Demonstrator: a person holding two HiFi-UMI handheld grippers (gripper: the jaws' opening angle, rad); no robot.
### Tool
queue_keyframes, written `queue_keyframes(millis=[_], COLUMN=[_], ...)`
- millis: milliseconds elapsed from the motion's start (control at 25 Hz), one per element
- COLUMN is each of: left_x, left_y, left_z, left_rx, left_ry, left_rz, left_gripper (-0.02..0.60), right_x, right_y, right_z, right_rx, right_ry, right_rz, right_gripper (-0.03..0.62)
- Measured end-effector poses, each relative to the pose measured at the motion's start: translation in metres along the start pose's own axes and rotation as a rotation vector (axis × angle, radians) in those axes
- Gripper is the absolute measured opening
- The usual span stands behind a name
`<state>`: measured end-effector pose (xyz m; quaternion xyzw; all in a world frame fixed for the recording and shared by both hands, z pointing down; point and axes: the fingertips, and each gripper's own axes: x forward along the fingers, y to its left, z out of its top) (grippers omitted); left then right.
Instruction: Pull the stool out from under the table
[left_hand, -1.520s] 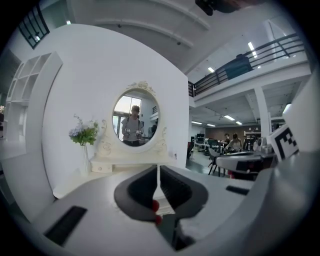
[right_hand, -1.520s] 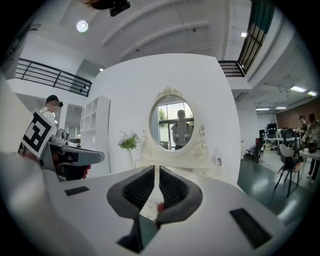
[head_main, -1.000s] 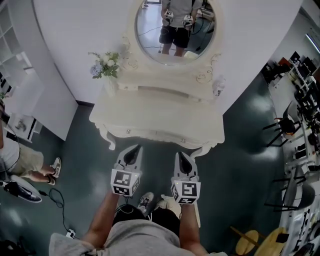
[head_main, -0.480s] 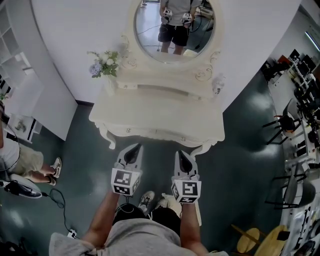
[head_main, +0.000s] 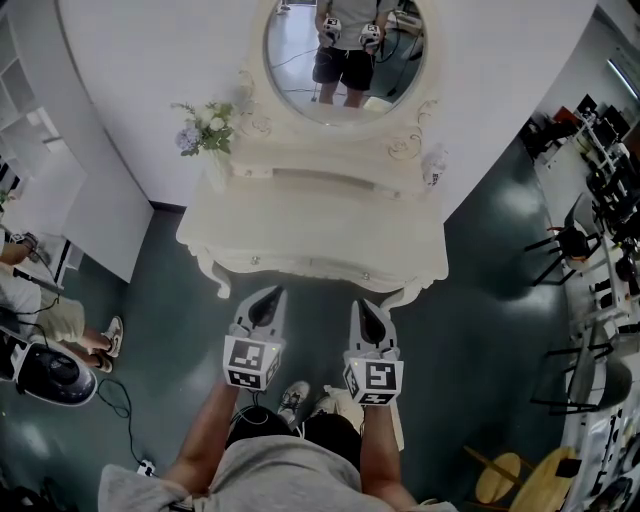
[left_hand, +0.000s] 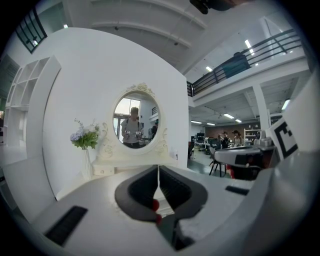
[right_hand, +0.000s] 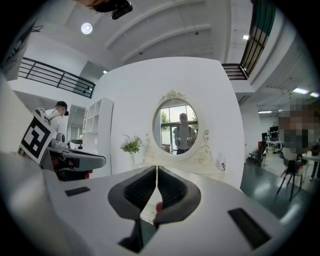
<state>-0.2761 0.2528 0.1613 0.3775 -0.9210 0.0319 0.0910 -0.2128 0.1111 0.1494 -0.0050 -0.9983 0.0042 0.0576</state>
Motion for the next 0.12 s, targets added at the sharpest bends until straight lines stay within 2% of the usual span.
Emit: queue_keyframes(millis=[120], left_x=[0.0011], left_y=[0.0017], left_z=[-0.0038], left_rx=[0.0], left_ry=[0.004], left_rz=[0.003], left_gripper=[0.012], right_x=[0.0012], right_y=[-0.0004], right_z=[0.0004], right_rx=[0.001], right_ry=[0.0], right_rz=[-0.002], right_gripper=[0.023])
